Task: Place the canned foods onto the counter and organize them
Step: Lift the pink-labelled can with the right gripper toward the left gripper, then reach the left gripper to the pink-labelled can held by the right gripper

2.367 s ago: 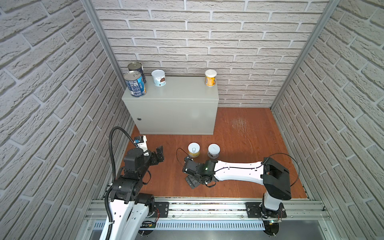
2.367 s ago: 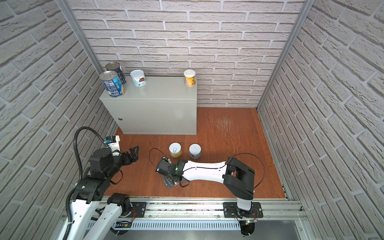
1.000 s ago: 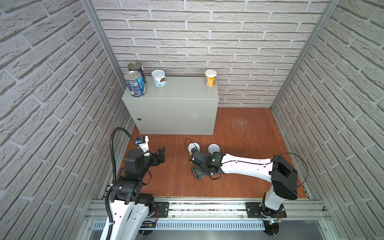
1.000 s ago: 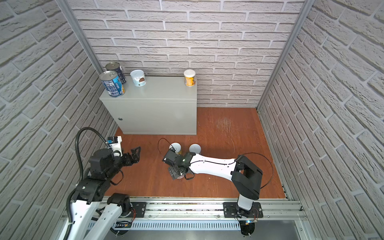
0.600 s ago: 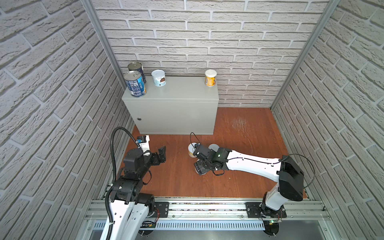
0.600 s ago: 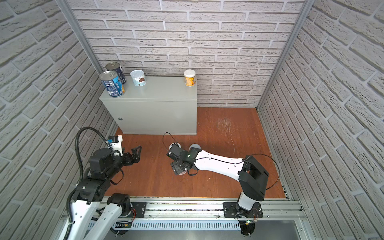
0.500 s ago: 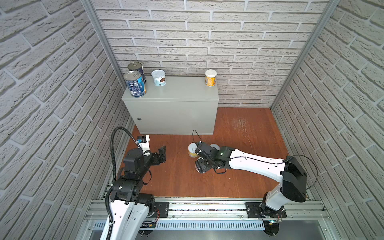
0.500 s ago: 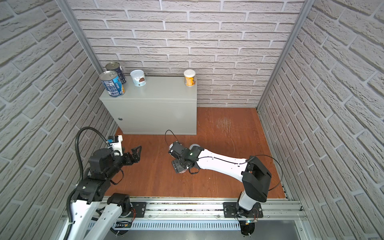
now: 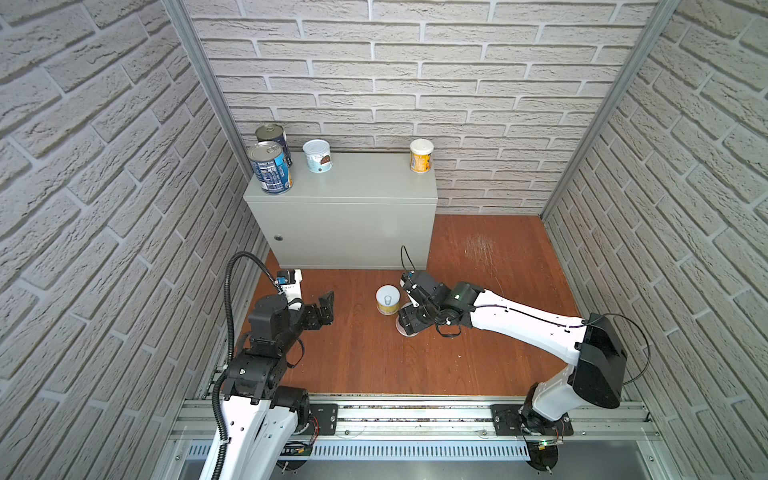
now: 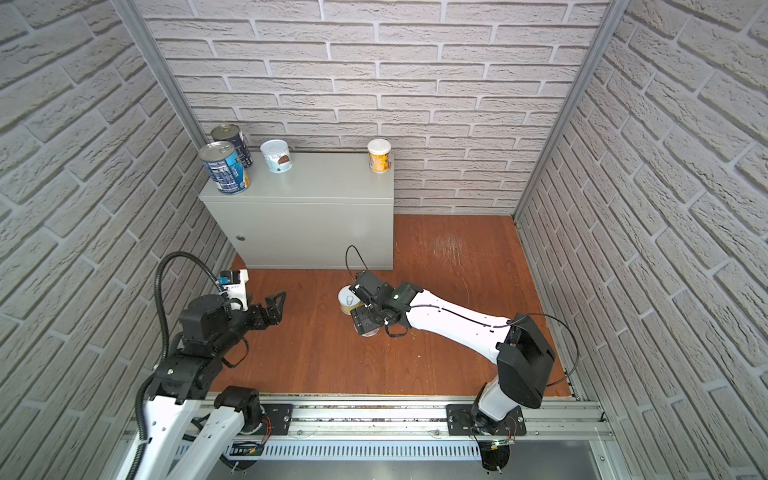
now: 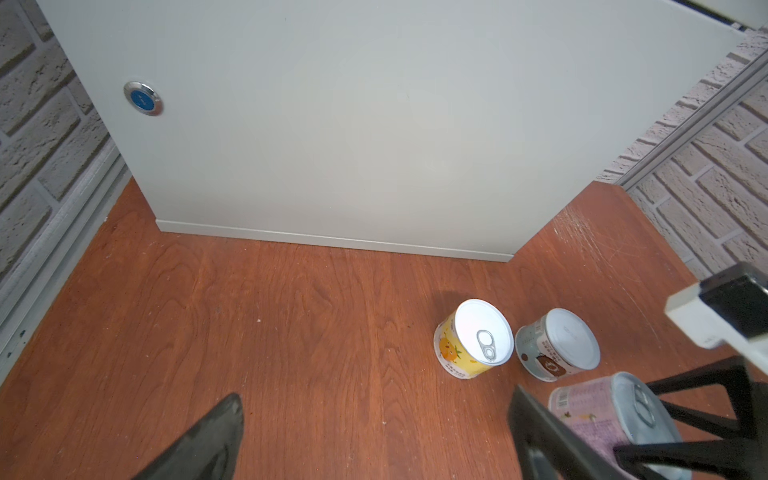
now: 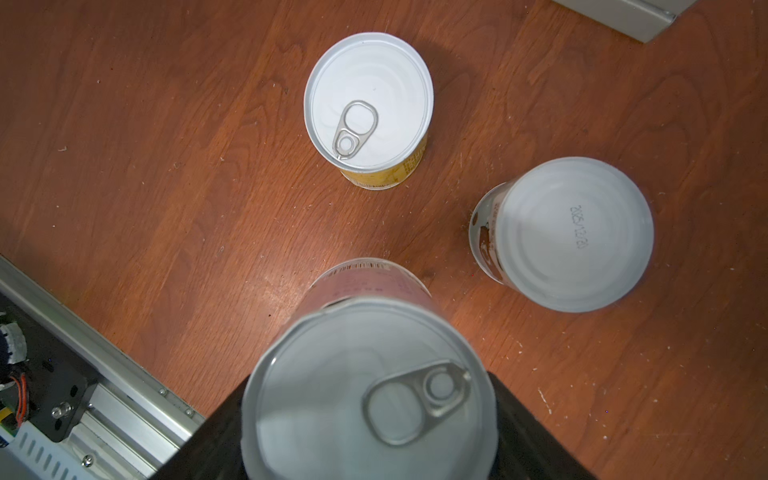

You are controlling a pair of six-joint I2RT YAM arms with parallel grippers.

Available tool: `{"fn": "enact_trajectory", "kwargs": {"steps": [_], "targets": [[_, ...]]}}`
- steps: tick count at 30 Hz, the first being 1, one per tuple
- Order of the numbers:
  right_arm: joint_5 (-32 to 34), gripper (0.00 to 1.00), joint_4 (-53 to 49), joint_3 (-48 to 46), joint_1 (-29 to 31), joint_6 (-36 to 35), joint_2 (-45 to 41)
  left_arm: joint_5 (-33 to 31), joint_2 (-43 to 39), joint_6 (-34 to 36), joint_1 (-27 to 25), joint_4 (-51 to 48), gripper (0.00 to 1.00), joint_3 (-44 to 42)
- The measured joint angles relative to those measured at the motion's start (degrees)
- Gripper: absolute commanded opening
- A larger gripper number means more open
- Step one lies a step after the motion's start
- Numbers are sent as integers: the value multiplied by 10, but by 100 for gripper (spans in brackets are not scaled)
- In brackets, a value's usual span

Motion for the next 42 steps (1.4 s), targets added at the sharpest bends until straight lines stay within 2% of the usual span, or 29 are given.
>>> {"fn": "enact_trajectory", "kwargs": {"steps": [11, 17, 26, 34, 42], "targets": [[-12, 52, 0, 12, -16, -9, -1, 59, 24, -17, -1, 10, 98, -4], [-20, 52, 1, 13, -22, -9, -7, 80, 24, -40, -21, 17, 98, -10], [-42, 52, 0, 13, -35, -17, -31, 75, 4, -55, -102, 26, 98, -31], [-59, 52, -12, 13, -56, -23, -49, 71, 21, -77, -172, 90, 98, -67], [-63, 52, -18, 3, -63, -19, -81, 17, 57, -78, -246, 137, 98, -78]]}}
